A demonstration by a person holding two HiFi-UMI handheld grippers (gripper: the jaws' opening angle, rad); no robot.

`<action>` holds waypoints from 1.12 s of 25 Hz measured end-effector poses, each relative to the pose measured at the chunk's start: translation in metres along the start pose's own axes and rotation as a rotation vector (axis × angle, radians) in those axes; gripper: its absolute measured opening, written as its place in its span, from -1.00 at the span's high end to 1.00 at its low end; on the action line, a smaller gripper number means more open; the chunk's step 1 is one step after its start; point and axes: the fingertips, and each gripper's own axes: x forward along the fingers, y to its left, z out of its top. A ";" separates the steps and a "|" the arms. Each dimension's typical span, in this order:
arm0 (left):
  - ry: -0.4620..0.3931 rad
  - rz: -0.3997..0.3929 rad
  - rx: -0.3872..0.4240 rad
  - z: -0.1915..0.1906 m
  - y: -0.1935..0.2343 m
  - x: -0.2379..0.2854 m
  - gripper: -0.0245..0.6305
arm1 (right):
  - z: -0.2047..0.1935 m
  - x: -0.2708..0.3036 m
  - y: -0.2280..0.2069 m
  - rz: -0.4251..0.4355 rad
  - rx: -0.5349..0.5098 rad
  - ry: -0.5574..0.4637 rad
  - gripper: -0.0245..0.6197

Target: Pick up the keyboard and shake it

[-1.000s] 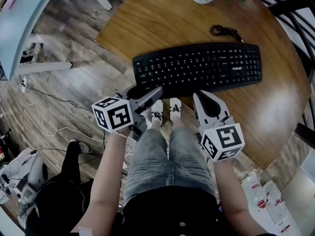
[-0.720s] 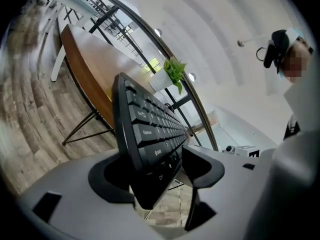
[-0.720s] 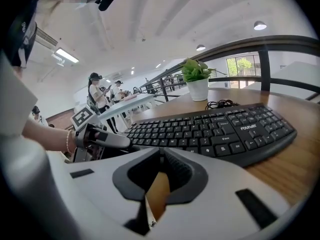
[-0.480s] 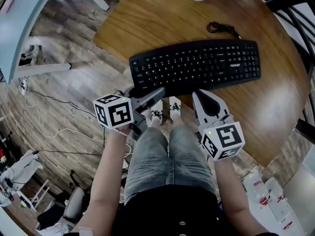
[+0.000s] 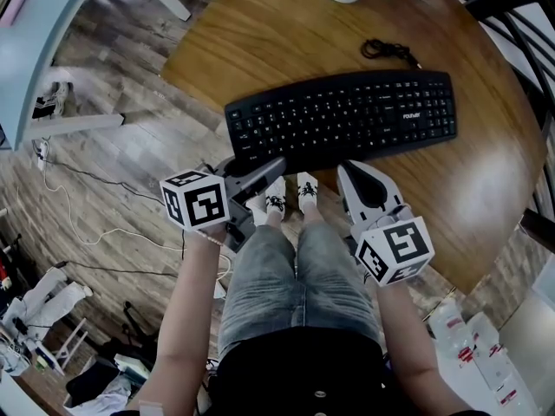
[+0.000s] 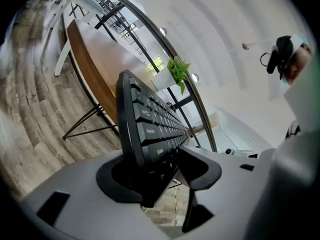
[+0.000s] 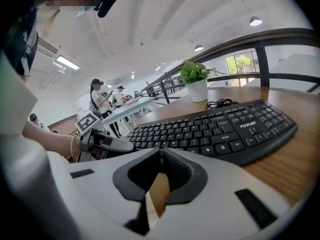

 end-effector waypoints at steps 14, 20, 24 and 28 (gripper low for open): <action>-0.004 0.020 -0.016 0.000 -0.011 -0.007 0.32 | -0.016 -0.008 -0.005 0.029 0.143 0.006 0.68; -0.022 0.000 0.001 0.008 -0.020 -0.014 0.38 | -0.021 -0.013 -0.007 0.020 0.235 -0.013 0.63; -0.030 -0.010 0.010 0.011 -0.026 -0.017 0.41 | -0.026 -0.014 -0.012 0.028 0.312 -0.023 0.47; -0.036 -0.015 0.022 0.017 -0.040 -0.022 0.43 | -0.022 -0.019 -0.017 0.034 0.370 -0.041 0.32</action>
